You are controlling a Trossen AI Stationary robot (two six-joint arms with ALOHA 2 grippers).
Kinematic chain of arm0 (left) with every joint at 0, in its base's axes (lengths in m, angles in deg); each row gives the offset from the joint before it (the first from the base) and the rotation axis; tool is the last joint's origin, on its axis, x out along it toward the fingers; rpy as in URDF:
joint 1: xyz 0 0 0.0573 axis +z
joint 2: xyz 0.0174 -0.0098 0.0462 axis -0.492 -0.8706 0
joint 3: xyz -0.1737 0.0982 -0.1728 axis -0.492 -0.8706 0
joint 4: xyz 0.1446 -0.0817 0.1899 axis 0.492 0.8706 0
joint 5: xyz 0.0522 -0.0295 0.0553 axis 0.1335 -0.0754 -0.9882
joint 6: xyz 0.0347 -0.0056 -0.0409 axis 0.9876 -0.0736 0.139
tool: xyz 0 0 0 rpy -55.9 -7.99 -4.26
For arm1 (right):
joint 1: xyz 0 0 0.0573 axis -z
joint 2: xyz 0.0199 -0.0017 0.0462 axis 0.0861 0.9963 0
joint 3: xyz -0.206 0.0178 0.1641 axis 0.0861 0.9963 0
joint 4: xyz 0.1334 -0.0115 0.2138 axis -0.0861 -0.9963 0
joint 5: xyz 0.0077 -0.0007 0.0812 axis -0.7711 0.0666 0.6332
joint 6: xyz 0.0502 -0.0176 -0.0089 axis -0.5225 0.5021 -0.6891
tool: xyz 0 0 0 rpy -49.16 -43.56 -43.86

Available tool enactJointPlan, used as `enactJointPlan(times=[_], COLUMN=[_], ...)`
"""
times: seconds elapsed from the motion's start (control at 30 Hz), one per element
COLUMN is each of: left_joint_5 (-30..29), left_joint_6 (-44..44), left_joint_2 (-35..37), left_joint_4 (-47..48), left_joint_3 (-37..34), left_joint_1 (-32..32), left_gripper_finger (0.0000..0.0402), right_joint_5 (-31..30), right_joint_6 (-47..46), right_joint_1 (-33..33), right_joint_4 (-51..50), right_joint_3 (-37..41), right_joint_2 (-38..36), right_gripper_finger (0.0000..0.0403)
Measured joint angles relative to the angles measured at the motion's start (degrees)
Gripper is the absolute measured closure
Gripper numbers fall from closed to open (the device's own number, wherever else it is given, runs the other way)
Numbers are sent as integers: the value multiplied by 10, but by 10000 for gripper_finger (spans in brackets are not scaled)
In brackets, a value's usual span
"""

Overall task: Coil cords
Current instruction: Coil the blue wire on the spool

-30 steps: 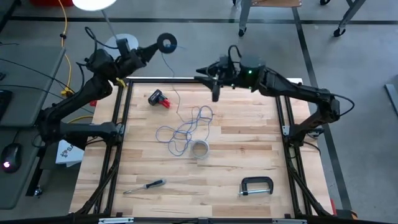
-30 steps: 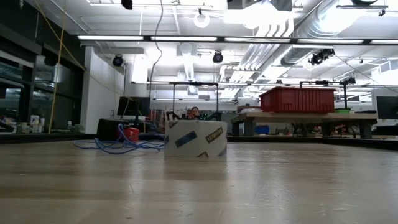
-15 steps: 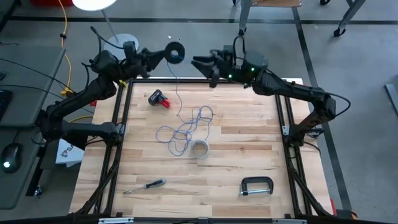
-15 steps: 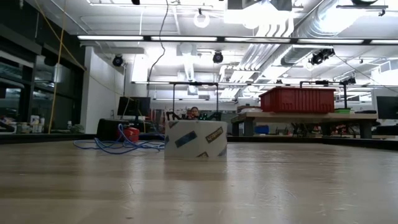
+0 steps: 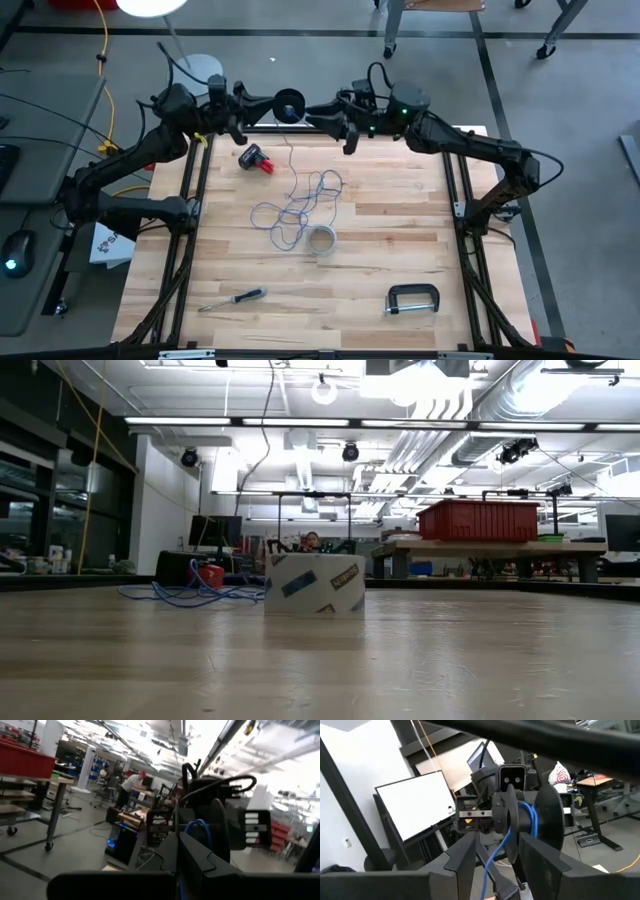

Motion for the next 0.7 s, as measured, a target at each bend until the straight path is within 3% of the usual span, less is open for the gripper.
enactJointPlan(times=[0.53,0.7], left_joint_5=[4,2], left_joint_6=[60,60], left_joint_2=[-2,-12], left_joint_4=[16,14], left_joint_3=[0,0], left_joint_1=[-18,-28], left_gripper_finger=[401,401], right_joint_5=[-30,-30], right_joint_6=[35,35], right_joint_1=[-7,-7], right_joint_4=[-30,-31], right_joint_3=[0,0], right_joint_2=[0,0], right_gripper_finger=[263,305])
